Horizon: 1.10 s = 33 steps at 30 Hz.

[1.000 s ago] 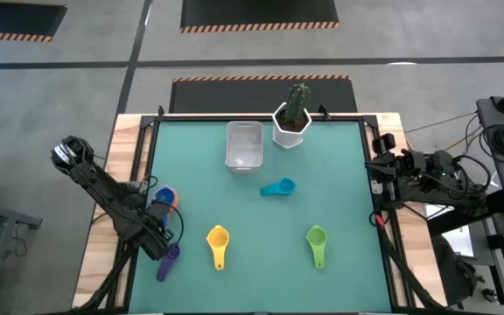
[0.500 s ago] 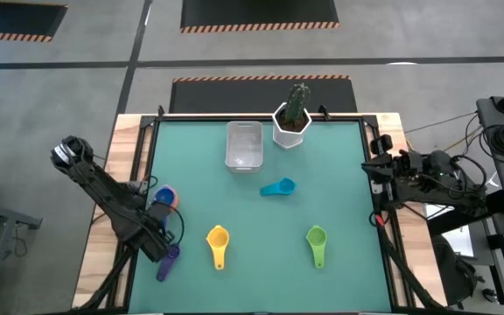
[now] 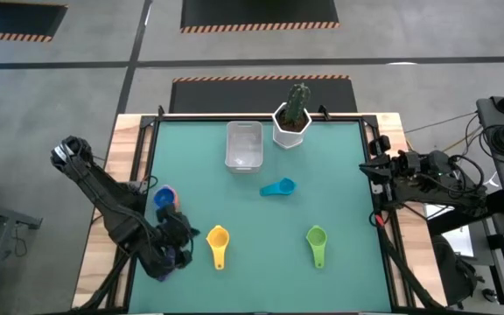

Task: Nest measuring cups in basket
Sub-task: Stack the yellow measuring cup on top of the blue measuring cup

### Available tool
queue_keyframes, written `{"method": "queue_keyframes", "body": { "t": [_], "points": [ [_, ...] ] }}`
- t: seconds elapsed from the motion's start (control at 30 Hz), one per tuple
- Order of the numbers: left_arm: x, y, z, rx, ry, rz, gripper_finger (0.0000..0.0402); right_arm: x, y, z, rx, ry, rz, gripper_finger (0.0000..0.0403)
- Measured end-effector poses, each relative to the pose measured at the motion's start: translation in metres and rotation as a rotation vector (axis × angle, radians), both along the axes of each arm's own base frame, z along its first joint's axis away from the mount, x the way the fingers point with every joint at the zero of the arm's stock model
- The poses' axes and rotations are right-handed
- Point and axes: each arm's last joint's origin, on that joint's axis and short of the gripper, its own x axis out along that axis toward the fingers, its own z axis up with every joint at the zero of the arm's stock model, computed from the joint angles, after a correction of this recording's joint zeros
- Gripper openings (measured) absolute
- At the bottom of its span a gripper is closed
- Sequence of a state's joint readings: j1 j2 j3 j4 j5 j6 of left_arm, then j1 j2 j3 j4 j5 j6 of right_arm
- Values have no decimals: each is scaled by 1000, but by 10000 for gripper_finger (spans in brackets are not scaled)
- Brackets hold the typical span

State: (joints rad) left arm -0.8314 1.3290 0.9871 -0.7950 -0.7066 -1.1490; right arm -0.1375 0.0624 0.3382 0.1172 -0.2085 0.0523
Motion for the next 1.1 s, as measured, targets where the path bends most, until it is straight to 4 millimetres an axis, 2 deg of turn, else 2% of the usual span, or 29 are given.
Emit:
{"method": "queue_keyframes", "body": {
  "t": [0.17, 0.47, 0.7, 0.87, 1.1],
  "points": [
    [12, -12, -3, 42, -75, -69, 0, 0, 0, 0, 8, 1, 3, 18],
    [23, -23, -25, 93, -29, -72, 0, 0, 0, 0, 8, 1, 4, 18],
    [32, -30, -35, 101, -40, -93, 0, 0, 0, 1, 6, -11, 4, 18],
    [42, -42, -43, 87, -67, -149, 0, -1, 0, 3, -16, -37, -5, 18],
    [49, -48, -61, 81, -50, -130, 0, -4, 1, 8, -49, -95, -16, 18]
  ]
}}
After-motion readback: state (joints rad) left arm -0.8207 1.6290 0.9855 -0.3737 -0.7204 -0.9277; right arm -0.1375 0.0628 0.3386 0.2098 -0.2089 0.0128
